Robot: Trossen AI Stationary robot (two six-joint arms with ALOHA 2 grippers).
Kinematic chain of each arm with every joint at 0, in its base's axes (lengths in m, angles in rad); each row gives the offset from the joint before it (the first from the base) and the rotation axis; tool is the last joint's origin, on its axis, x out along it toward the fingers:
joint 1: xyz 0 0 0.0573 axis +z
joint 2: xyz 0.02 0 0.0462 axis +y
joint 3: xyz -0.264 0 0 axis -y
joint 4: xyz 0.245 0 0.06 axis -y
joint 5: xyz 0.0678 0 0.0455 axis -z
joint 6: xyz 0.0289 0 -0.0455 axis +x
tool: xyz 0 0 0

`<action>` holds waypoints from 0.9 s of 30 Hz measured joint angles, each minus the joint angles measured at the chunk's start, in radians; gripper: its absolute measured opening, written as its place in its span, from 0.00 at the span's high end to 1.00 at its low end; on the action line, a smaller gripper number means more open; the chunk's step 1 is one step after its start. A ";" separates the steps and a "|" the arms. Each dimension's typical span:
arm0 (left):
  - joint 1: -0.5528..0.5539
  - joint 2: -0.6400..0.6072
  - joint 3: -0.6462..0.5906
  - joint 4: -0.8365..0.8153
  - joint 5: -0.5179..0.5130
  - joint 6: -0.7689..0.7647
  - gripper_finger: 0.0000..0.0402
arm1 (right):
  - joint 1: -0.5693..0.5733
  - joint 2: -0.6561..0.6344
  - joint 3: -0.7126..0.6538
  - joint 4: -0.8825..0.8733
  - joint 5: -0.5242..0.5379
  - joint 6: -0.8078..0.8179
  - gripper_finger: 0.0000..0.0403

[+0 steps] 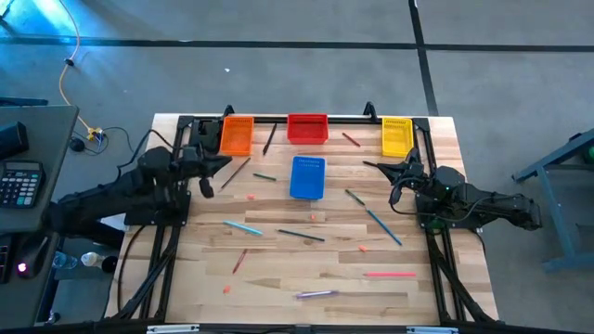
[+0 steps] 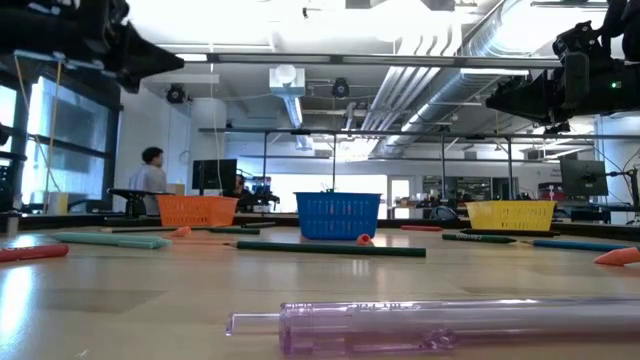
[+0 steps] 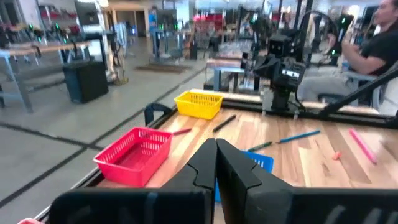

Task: Sort crayons/erasers/pens/pencils in bins
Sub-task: Put the dark green crayon into the orange bin

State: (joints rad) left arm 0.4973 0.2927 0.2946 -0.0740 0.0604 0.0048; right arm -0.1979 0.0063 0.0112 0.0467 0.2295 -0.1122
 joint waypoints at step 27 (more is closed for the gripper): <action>-0.039 0.702 0.331 -0.171 -0.029 0.108 1.00 | 0.000 0.000 0.000 0.000 0.000 0.000 1.00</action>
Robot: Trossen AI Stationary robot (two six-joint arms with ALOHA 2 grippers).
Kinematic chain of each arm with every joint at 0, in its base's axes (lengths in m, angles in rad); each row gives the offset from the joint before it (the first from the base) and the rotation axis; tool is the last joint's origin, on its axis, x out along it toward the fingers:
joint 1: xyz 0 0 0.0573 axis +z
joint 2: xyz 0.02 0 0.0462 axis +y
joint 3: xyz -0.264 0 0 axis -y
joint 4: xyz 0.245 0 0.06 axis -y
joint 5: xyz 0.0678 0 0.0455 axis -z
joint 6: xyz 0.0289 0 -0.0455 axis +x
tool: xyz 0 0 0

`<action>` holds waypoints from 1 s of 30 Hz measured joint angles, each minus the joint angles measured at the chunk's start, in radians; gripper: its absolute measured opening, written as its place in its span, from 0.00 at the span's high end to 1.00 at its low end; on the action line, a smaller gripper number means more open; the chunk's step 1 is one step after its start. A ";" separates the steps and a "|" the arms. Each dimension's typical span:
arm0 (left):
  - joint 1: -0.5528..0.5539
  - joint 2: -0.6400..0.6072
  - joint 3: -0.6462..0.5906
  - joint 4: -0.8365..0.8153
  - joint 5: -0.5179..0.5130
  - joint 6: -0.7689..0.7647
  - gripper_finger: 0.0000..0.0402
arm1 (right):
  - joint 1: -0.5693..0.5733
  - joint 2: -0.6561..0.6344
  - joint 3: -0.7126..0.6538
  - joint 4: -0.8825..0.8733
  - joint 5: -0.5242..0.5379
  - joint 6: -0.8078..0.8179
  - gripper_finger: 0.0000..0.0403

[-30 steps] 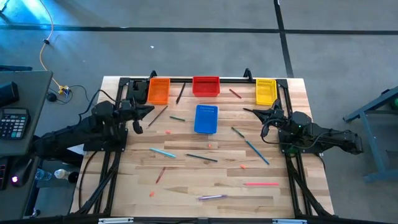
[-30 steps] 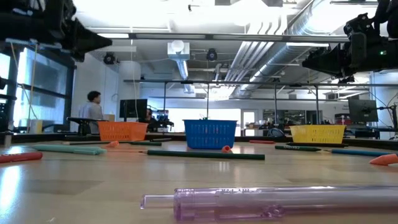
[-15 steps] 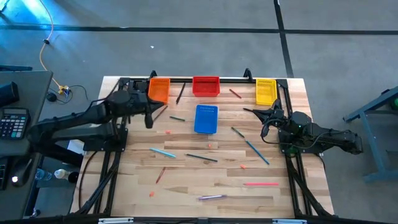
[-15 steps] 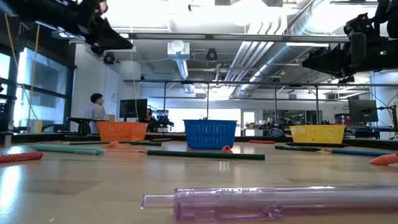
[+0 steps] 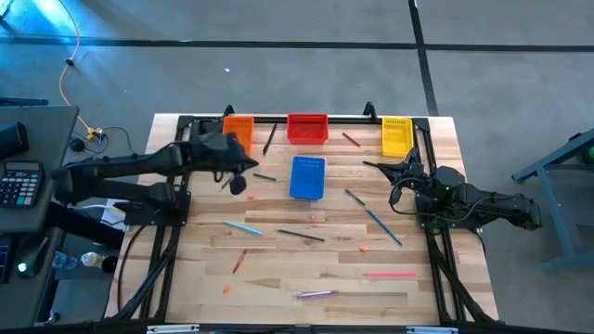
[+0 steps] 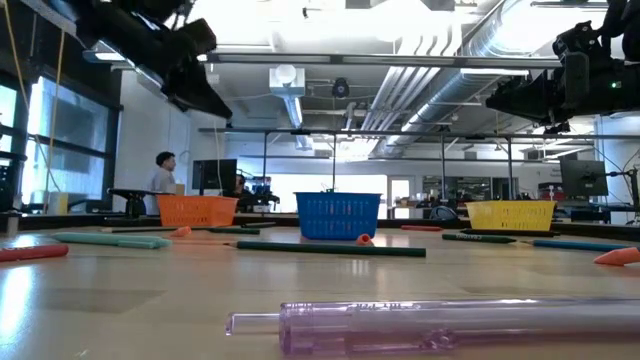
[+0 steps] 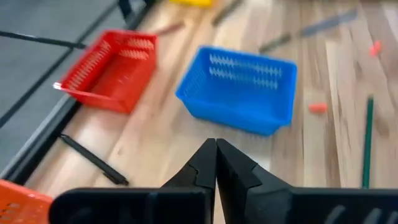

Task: Sort crayons/erasers/pens/pencils in bins
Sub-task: Put the dark green crayon into the orange bin

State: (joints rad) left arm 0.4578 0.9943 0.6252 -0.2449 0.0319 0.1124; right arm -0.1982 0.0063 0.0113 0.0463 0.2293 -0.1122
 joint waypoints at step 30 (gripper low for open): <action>0.022 0.719 0.453 -0.319 0.054 0.270 0.82 | 0.000 0.000 0.000 0.000 0.000 0.000 1.00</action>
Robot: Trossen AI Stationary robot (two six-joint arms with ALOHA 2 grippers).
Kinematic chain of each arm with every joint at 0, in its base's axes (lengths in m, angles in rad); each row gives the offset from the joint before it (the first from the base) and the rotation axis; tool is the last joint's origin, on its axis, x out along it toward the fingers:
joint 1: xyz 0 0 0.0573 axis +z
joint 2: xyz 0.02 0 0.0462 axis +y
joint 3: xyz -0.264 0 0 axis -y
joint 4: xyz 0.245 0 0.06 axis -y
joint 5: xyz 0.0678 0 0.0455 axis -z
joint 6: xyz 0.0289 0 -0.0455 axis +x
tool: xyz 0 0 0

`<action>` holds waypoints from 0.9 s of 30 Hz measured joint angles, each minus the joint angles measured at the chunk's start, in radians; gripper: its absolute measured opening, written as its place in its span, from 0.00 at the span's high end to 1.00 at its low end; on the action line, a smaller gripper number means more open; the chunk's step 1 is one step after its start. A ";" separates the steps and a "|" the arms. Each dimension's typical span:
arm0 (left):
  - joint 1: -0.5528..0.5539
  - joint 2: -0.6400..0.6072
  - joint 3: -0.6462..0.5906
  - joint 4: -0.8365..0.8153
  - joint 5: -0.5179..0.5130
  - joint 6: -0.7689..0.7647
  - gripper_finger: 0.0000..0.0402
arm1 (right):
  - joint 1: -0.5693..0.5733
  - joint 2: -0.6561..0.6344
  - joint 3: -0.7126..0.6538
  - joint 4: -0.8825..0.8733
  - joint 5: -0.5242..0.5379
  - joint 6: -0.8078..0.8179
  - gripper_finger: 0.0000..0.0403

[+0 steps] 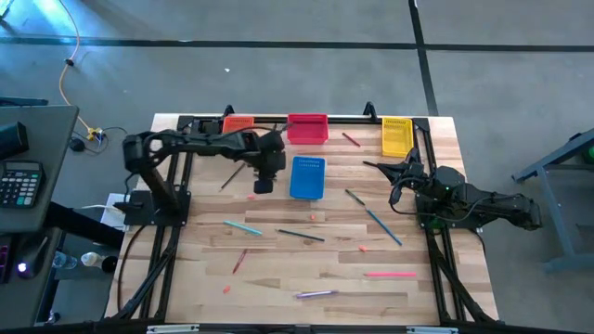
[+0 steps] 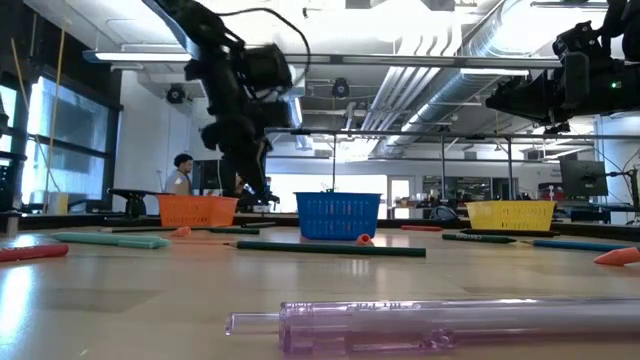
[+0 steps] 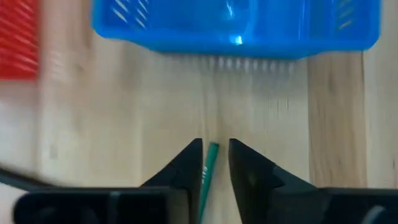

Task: Sort crayons/erasers/pens/pencils in bins
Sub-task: Put the dark green crayon into the orange bin

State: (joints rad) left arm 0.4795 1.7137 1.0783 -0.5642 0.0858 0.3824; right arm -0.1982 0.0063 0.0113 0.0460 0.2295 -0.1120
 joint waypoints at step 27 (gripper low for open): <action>-0.018 0.157 0.033 -0.046 -0.067 0.126 0.85 | 0.000 0.000 0.000 0.000 0.000 0.000 1.00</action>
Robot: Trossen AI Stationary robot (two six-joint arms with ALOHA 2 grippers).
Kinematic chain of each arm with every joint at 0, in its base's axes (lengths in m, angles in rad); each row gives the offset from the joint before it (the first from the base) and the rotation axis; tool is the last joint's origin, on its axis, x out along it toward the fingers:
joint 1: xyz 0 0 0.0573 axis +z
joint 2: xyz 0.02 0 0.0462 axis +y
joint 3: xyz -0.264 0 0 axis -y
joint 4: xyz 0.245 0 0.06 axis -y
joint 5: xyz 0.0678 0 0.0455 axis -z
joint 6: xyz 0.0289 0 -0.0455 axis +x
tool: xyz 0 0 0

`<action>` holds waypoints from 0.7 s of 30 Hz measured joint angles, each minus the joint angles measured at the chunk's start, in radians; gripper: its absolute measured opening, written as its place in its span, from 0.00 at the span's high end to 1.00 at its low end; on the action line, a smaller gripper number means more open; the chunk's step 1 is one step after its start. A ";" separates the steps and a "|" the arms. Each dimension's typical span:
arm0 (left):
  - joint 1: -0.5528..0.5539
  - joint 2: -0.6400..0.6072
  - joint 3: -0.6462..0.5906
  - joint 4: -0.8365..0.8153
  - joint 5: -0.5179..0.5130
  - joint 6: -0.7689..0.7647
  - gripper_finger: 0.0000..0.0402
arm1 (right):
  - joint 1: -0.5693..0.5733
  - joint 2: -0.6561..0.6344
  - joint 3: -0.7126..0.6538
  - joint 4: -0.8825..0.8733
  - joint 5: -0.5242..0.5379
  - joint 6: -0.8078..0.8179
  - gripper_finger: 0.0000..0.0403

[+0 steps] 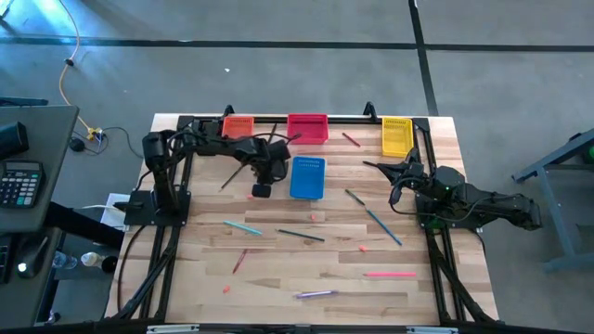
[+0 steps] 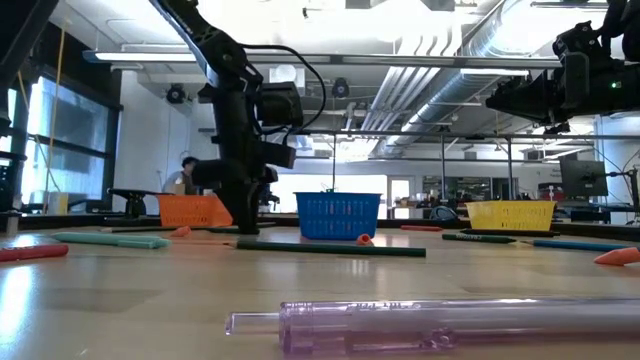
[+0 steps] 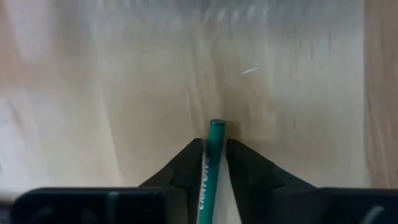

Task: Sort crayons/erasers/pens/pencils in bins
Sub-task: Put the dark green crayon into the orange bin

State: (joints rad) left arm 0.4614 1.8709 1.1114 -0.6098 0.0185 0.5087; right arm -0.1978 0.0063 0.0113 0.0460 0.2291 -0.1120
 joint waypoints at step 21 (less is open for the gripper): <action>-0.015 -0.075 0.067 -0.102 -0.024 -0.135 0.99 | 0.000 0.000 0.000 0.000 0.000 0.000 1.00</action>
State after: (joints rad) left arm 0.4465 1.7955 1.1782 -0.7113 -0.0053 0.3741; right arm -0.1978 0.0063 0.0113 0.0460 0.2293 -0.1120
